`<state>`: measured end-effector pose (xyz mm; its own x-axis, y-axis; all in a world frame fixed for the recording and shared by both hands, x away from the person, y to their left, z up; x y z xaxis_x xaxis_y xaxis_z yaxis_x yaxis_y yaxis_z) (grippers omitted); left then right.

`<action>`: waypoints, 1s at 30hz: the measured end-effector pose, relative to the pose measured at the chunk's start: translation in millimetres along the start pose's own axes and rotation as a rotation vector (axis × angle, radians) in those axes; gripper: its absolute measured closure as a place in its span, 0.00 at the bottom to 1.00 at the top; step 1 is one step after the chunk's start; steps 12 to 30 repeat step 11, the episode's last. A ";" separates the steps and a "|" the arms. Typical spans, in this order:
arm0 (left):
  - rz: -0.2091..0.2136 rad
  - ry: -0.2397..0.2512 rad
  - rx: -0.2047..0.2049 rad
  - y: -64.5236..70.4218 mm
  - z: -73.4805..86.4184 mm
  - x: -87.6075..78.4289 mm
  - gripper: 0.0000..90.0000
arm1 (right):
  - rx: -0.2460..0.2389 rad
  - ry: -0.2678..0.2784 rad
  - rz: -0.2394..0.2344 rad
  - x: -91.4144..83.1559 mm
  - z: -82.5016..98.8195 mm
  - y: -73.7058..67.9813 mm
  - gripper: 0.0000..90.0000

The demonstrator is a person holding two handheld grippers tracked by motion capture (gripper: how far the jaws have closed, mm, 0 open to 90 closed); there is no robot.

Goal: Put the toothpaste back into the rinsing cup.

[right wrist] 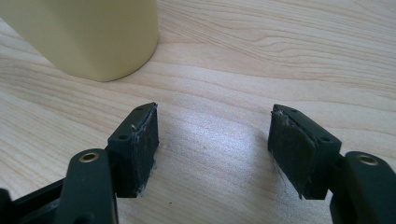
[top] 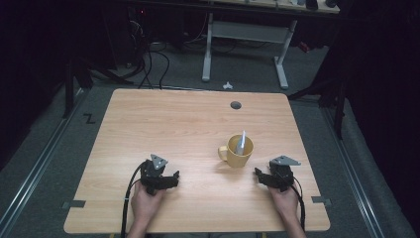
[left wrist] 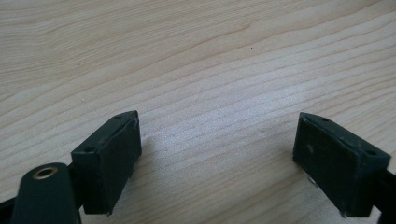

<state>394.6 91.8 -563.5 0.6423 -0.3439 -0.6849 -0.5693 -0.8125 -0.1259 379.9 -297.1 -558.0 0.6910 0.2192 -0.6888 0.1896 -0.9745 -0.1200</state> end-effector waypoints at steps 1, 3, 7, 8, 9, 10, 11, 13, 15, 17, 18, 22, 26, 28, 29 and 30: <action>0.000 0.000 0.000 0.0 0.0 0.0 0.17 | 0.000 0.000 0.000 0.0 0.0 0.0 0.38; 0.000 0.000 0.000 0.0 0.0 0.0 0.17 | 0.002 0.000 0.003 -0.1 0.1 -0.2 0.37; 0.000 0.000 0.000 0.0 0.0 0.0 0.17 | 0.004 0.000 0.005 -0.2 0.3 -0.5 0.37; 0.000 0.000 -0.001 0.0 0.0 0.0 0.17 | 0.004 0.000 0.005 -0.2 0.3 -0.6 0.37; -0.001 0.000 -0.001 0.0 -0.1 0.1 0.17 | 0.004 0.000 0.005 -0.2 0.3 -0.6 0.37; -0.001 -0.001 -0.001 0.0 -0.1 0.1 0.17 | 0.003 0.000 0.005 -0.2 0.4 -0.7 0.37; -0.001 -0.001 -0.002 0.0 -0.1 0.1 0.17 | 0.002 0.000 0.005 -0.2 0.4 -0.9 0.36; -0.001 -0.001 -0.002 0.0 -0.1 0.1 0.17 | 0.002 0.000 0.005 -0.2 0.4 -0.9 0.36; -0.001 -0.001 -0.002 0.0 -0.1 0.1 0.17 | 0.002 0.000 0.005 -0.2 0.4 -0.9 0.36; -0.001 -0.001 -0.002 0.0 -0.1 0.1 0.17 | 0.002 0.000 0.005 -0.2 0.4 -0.9 0.36; -0.001 -0.001 -0.002 0.0 -0.1 0.1 0.17 | 0.002 0.000 0.005 -0.2 0.4 -0.9 0.36; -0.001 -0.001 -0.002 0.0 -0.1 0.1 0.17 | 0.002 0.000 0.005 -0.2 0.4 -0.9 0.36; -0.001 -0.001 -0.002 0.0 -0.1 0.1 0.17 | 0.002 0.000 0.005 -0.2 0.4 -0.9 0.36; -0.001 -0.001 -0.002 0.0 -0.1 0.1 0.17 | 0.002 0.000 0.005 -0.2 0.4 -0.9 0.36; -0.001 -0.001 -0.002 0.0 -0.1 0.1 0.17 | 0.002 0.000 0.005 -0.2 0.4 -0.9 0.36; -0.001 -0.001 -0.002 0.0 -0.1 0.1 0.17 | 0.002 0.000 0.005 -0.2 0.4 -0.9 0.36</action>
Point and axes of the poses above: each handheld gripper's, and its own axes: x roughly forward along the jaws, z roughly out of its underside, y roughly to its right, the point moved 4 cm from there along x, roughly forward along the jaws, and after that the axes turned 11 degrees about x, right-handed, at the moved point
